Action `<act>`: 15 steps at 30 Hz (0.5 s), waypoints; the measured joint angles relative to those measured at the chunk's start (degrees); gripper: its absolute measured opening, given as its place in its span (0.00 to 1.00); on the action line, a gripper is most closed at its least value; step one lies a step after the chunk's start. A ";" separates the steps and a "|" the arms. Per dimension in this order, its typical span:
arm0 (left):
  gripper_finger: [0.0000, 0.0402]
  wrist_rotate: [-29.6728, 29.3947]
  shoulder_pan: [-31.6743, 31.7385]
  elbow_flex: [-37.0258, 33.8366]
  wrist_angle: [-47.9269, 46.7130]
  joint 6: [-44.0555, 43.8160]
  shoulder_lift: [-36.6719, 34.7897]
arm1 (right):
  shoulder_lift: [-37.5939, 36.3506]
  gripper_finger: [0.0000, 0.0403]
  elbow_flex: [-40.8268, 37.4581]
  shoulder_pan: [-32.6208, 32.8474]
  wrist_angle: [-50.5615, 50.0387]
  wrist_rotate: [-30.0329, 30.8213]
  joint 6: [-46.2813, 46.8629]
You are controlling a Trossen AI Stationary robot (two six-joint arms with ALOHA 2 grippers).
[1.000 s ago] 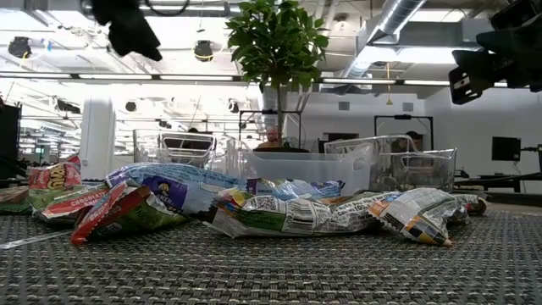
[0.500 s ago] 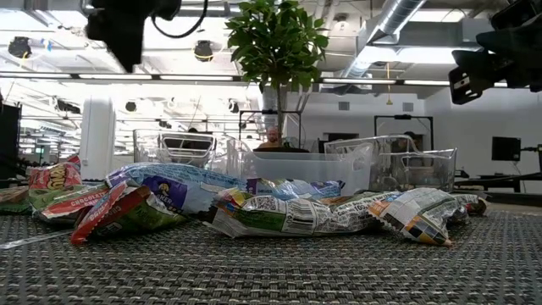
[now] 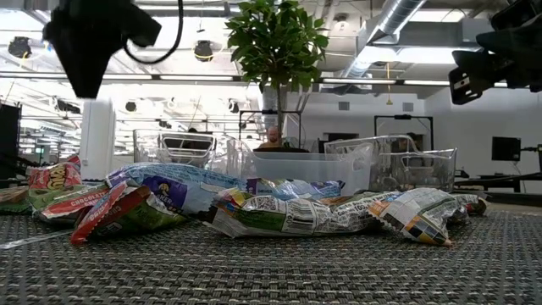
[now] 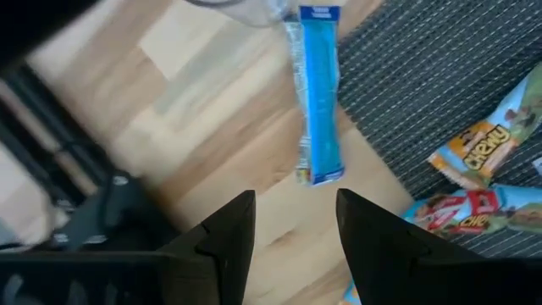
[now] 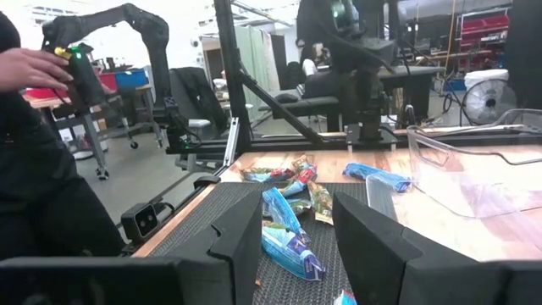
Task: Pick and place Granola Bars by type
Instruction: Put the blue granola bar into the left transparent bin
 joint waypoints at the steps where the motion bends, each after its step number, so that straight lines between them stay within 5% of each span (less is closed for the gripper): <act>1: 0.40 0.41 0.00 -0.91 0.87 -0.70 0.00 | 0.02 0.34 0.00 0.01 -0.07 0.00 0.00; 15: 0.48 2.01 0.02 -18.23 23.51 -2.57 -0.04 | 0.02 0.34 0.00 0.00 -0.21 0.01 0.01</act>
